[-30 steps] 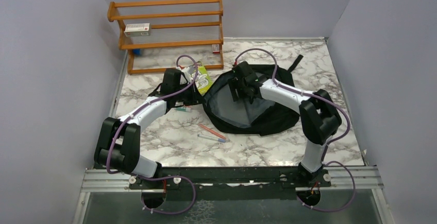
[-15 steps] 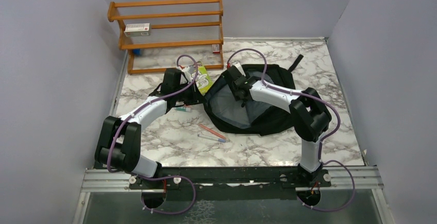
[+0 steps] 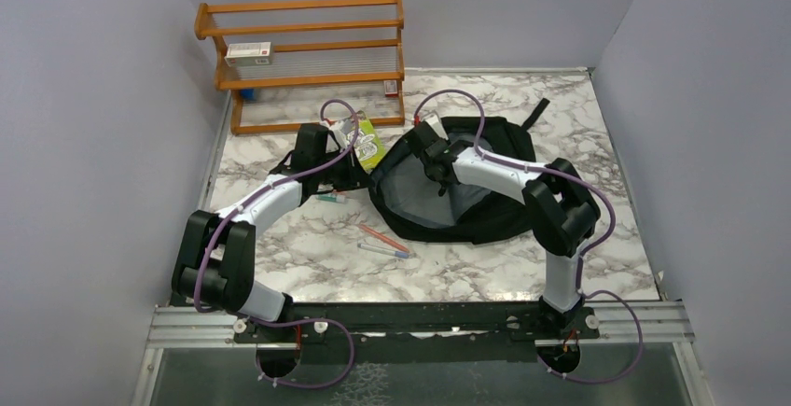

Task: Pack the student bag
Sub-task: Unzip the student bag at the center of the board.

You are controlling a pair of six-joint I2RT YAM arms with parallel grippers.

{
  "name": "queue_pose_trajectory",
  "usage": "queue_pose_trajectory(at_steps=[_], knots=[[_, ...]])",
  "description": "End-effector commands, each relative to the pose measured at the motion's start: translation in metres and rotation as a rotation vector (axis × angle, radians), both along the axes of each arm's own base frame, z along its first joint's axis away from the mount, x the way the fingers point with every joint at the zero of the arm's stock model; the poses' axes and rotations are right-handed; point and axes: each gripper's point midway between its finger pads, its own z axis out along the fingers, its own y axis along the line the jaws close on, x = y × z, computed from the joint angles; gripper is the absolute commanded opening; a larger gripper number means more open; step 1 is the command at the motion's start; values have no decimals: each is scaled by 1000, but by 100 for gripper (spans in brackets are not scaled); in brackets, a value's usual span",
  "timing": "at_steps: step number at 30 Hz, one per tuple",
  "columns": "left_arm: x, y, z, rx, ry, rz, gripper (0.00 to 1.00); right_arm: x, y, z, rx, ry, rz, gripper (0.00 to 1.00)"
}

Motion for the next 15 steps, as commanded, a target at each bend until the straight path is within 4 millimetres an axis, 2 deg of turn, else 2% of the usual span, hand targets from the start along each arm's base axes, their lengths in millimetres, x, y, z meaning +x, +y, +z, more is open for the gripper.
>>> queue_pose_trajectory(at_steps=[1, 4, 7, 11, 13, 15], knots=[[-3, -6, 14, -11, -43, -58, 0, -5, -26, 1, -71, -3, -67, 1], [0, -11, 32, -16, -71, -77, 0, -4, -29, 33, -44, -65, -87, 1], [2, -31, 64, -46, -107, -112, 0, -1, -40, 81, -19, -166, -128, 1], [-3, -77, 114, -99, -164, -185, 0, 2, -69, 134, 5, -262, -198, 1], [-10, -101, 134, -126, -185, -230, 0, 4, -92, 151, -1, -294, -242, 1], [-17, -124, 145, -148, -187, -269, 0, 4, -115, 163, -5, -314, -292, 1]])
